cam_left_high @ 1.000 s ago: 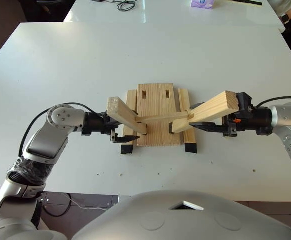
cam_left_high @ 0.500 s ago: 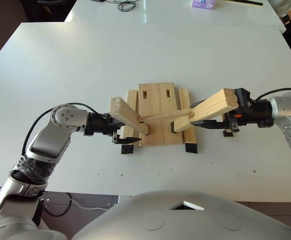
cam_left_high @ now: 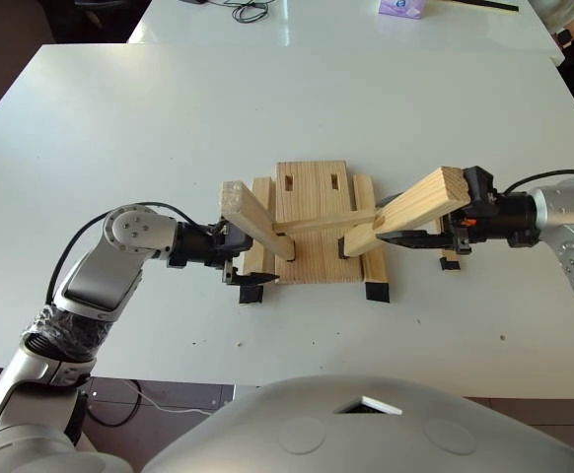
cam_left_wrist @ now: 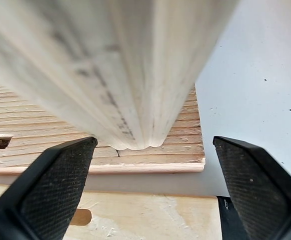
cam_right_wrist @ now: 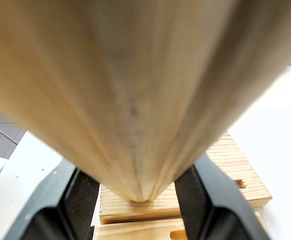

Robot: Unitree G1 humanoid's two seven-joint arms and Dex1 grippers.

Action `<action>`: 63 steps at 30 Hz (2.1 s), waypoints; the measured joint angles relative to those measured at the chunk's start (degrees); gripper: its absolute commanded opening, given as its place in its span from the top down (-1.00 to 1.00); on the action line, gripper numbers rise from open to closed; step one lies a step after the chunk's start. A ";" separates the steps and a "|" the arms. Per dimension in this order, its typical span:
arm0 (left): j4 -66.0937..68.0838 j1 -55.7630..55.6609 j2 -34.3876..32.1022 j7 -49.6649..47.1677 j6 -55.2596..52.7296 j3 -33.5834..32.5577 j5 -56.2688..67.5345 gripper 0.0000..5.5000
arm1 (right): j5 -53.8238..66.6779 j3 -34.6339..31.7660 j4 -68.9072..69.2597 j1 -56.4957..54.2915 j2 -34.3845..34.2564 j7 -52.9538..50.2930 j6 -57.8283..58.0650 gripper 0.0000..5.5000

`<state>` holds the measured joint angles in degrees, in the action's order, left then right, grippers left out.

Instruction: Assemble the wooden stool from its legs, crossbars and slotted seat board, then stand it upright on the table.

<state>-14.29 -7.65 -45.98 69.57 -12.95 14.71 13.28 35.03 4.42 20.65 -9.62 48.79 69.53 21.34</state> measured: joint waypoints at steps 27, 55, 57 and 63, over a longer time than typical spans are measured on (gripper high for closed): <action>6.49 -1.18 -0.15 3.43 11.14 0.46 -2.78 -0.57 | 0.89 1.02 7.33 4.03 0.01 -1.59 3.02 0.26; 12.76 -6.88 1.69 4.75 10.38 -0.21 -3.64 -0.57 | -2.32 4.70 4.26 -0.27 -0.95 -2.23 0.87 0.26; 14.00 -7.73 2.00 4.95 10.42 -0.86 -3.36 -0.57 | -2.67 4.85 3.90 -0.54 -1.20 -2.73 0.75 0.26; 22.64 -15.37 4.04 4.57 11.89 -3.95 -2.24 -0.57 | -3.56 5.97 3.53 -1.34 -1.36 -3.08 -0.27 0.26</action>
<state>8.34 -23.01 -41.95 74.14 -1.06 10.75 11.04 31.47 10.38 24.18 -10.96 47.43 66.45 21.07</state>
